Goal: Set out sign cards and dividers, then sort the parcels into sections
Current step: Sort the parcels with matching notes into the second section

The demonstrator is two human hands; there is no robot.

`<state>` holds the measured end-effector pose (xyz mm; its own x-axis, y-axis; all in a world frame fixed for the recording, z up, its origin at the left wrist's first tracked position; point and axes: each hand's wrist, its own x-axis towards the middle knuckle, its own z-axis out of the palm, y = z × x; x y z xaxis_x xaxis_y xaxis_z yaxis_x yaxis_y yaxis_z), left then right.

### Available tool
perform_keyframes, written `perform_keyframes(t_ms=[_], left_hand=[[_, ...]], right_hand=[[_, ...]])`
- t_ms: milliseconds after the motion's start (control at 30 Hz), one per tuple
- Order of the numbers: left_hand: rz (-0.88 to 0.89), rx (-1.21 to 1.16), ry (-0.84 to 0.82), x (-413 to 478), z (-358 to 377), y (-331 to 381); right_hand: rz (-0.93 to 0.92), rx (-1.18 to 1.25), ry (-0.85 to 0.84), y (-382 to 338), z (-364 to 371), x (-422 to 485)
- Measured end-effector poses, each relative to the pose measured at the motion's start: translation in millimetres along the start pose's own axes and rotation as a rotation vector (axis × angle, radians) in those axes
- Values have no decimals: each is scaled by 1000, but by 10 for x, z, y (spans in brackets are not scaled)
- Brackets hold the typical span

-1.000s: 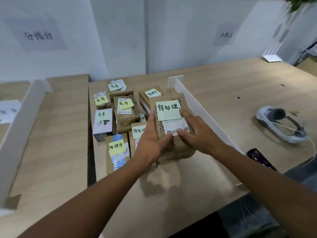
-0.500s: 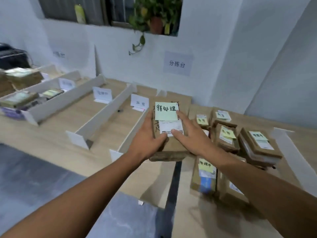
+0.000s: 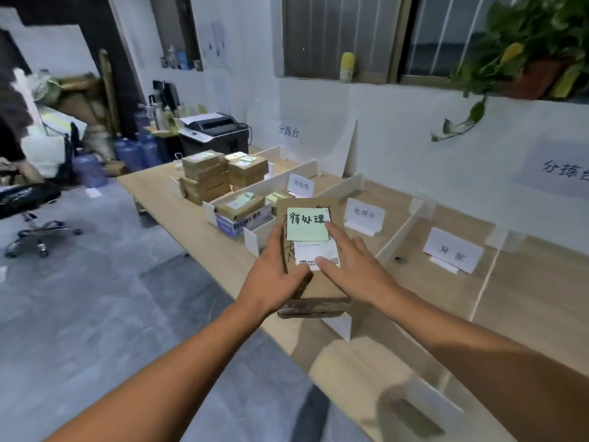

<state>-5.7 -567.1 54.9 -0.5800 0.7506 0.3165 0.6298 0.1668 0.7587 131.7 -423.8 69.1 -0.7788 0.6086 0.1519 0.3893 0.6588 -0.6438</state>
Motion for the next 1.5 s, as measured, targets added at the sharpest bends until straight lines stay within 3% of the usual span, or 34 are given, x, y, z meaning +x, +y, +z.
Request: perform_keyframes(t_ms=[333,567,967,1200,1500], left_hand=[[-142,8,-18,1513,-219,-1709],[-150,-17,-151,3112,-292,-2243],[13,-158,-315,5791,-542,-3420],[94,-112,-547,7163,-556,-3992],[83,-75,-722,8071,65,-4743]], right_hand=[[33,46,-98,178,1272,2072],[97,85,-84,363,1358,3676],[296,30,123,249,1664,6011],[486,58,260,214,2000,6972],[614,75,289,925,2571,7842]])
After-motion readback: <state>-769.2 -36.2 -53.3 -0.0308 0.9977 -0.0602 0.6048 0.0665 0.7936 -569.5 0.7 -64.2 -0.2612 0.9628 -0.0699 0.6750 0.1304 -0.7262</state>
